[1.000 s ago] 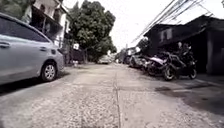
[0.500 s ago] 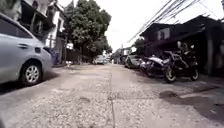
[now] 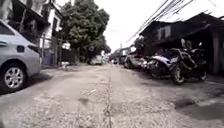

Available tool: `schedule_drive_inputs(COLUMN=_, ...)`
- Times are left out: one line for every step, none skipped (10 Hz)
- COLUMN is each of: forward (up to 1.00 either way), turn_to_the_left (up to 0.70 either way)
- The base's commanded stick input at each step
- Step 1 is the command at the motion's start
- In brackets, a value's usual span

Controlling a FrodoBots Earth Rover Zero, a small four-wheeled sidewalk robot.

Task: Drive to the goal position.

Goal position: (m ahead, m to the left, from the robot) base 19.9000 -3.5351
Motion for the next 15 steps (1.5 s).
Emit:
schedule_drive_inputs(forward=1.00, turn_to_the_left=0.00)
schedule_drive_inputs(forward=1.00, turn_to_the_left=0.00)
schedule_drive_inputs(forward=1.00, turn_to_the_left=0.00)
schedule_drive_inputs(forward=1.00, turn_to_the_left=0.00)
schedule_drive_inputs(forward=1.00, turn_to_the_left=0.00)
schedule_drive_inputs(forward=1.00, turn_to_the_left=0.00)
schedule_drive_inputs(forward=1.00, turn_to_the_left=0.00)
schedule_drive_inputs(forward=1.00, turn_to_the_left=0.00)
schedule_drive_inputs(forward=1.00, turn_to_the_left=0.00)
schedule_drive_inputs(forward=1.00, turn_to_the_left=0.00)
schedule_drive_inputs(forward=1.00, turn_to_the_left=0.00)
schedule_drive_inputs(forward=1.00, turn_to_the_left=0.00)
schedule_drive_inputs(forward=1.00, turn_to_the_left=0.00)
schedule_drive_inputs(forward=1.00, turn_to_the_left=0.00)
schedule_drive_inputs(forward=1.00, turn_to_the_left=0.00)
